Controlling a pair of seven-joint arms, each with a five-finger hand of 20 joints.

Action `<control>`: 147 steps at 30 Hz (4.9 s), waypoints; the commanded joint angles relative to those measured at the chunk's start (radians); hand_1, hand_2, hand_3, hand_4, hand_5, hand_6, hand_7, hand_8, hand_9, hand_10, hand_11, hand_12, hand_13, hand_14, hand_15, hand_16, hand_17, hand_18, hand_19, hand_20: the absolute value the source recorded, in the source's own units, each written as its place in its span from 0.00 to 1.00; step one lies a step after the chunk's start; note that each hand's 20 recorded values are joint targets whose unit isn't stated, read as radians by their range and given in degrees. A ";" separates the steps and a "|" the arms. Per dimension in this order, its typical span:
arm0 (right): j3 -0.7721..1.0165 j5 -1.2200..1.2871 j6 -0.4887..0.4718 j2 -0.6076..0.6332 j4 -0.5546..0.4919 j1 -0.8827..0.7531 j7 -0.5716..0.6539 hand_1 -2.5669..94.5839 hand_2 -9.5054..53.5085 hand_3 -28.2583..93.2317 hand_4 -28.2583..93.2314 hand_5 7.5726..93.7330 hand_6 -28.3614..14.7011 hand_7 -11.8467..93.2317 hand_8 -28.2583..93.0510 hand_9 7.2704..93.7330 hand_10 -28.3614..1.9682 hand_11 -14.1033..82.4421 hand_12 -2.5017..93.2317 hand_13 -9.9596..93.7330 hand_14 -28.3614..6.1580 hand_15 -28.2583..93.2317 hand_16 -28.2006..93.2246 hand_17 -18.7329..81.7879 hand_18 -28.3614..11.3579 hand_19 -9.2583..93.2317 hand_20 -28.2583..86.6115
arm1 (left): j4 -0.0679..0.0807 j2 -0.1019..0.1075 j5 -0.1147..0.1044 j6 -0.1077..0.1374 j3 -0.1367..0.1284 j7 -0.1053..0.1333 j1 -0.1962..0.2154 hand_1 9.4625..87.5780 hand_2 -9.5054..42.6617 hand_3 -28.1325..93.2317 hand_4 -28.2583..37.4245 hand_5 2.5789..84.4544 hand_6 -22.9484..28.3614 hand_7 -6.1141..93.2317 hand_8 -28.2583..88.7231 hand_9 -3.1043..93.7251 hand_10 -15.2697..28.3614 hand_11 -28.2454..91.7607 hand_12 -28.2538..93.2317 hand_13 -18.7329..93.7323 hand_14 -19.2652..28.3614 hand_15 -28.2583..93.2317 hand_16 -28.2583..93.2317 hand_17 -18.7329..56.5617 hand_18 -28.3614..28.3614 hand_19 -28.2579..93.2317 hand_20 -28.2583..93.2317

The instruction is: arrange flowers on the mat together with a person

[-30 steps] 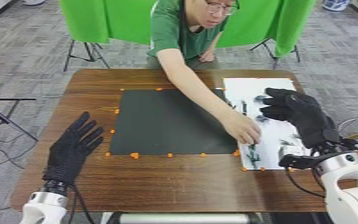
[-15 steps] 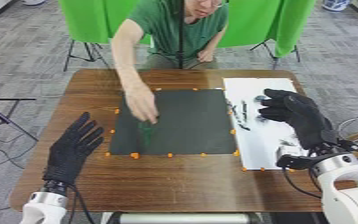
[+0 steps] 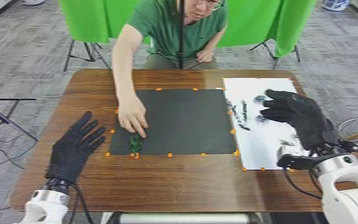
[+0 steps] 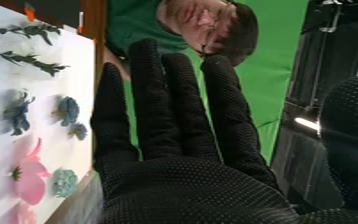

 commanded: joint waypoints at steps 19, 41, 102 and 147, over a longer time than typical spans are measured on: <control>0.025 -0.070 -0.004 0.004 -0.010 -0.008 0.010 0.23 0.09 0.90 0.00 0.43 0.57 0.37 0.12 0.47 0.45 0.37 0.25 0.52 0.46 0.52 0.37 0.31 0.17 0.58 0.47 | 0.008 -0.006 0.000 -0.008 0.004 -0.007 0.009 0.21 0.16 0.81 0.01 0.32 0.49 0.22 0.17 0.28 0.60 0.36 0.36 0.37 0.69 0.39 0.25 0.13 0.87 0.58 0.29; 0.020 -1.227 0.090 0.179 -0.049 -0.078 0.407 0.29 0.00 0.74 0.00 0.47 0.53 0.59 0.08 0.51 0.45 0.83 0.48 0.66 0.47 0.84 0.39 0.43 0.21 0.77 0.49 | -0.001 -0.014 -0.001 0.005 0.004 -0.006 0.021 0.21 0.16 0.80 0.01 0.32 0.49 0.22 0.17 0.28 0.60 0.36 0.36 0.37 0.69 0.39 0.25 0.13 0.87 0.58 0.29; -0.045 -1.088 -0.223 0.147 0.219 -0.041 0.550 0.50 0.00 0.87 0.00 0.79 0.65 0.66 0.38 0.83 0.62 0.88 0.54 0.87 0.57 0.91 0.46 0.56 0.26 0.90 0.48 | 0.013 -0.004 -0.001 -0.008 0.010 -0.018 0.003 0.21 0.17 0.81 0.01 0.32 0.49 0.22 0.17 0.28 0.60 0.36 0.36 0.37 0.69 0.39 0.25 0.13 0.87 0.58 0.30; -0.863 -1.029 -0.418 -0.045 0.326 0.735 0.444 0.44 0.00 0.92 0.11 0.83 0.62 0.68 0.41 0.90 0.63 0.91 0.52 0.94 0.60 0.94 0.45 0.62 0.23 0.94 0.48 | -0.010 0.003 0.007 0.000 0.015 0.013 0.055 0.21 0.15 0.81 0.01 0.32 0.49 0.25 0.15 0.29 0.61 0.39 0.35 0.38 0.70 0.43 0.24 0.13 0.87 0.59 0.29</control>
